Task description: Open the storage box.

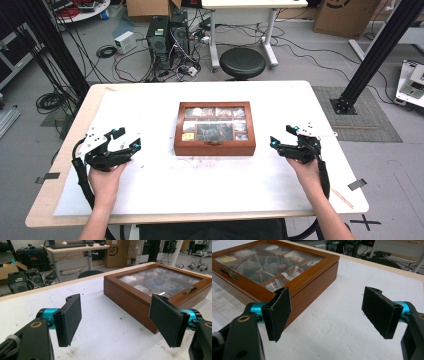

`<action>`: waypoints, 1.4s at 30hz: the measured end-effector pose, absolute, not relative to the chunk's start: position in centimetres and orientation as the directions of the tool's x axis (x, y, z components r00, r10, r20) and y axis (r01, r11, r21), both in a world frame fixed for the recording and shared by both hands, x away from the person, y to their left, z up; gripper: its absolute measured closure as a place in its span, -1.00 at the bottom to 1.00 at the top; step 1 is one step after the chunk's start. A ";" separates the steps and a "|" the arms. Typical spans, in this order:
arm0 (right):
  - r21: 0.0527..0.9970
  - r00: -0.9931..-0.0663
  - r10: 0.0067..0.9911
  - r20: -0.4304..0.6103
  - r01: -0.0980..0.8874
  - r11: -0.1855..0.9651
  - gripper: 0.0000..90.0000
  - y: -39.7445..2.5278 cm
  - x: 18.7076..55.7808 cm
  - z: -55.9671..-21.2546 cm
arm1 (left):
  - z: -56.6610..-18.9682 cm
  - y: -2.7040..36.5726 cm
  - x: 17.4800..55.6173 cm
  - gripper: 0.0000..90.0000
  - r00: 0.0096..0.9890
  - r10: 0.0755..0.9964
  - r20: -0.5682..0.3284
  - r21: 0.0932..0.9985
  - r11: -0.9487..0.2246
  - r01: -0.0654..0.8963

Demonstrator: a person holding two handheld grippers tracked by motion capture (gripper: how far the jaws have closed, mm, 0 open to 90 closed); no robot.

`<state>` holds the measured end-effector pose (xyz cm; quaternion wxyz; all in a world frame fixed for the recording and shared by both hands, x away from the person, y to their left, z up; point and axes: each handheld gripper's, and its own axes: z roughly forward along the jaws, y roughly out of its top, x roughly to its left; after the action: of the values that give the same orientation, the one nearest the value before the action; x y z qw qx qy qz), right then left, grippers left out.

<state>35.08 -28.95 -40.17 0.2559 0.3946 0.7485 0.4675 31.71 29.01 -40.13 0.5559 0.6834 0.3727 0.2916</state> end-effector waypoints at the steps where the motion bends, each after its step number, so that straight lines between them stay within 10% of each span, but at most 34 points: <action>1: 0.902 -0.558 0.830 -0.013 0.352 0.251 -0.47 -28.9 35.1 -40.2 | -40.2 29.0 31.8 -0.42 0.551 0.834 -0.015 0.977 -0.106 0.187; 42: 0.882 -0.661 0.750 0.018 0.364 0.300 -0.45 -26.9 35.3 -40.8 | -40.6 30.0 31.5 -0.42 0.518 0.856 -0.009 0.973 -0.111 0.201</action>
<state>35.27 -26.92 -40.78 0.2047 0.3569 0.7798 0.4718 31.54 30.00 -40.56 0.5425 0.6816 0.3875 0.3016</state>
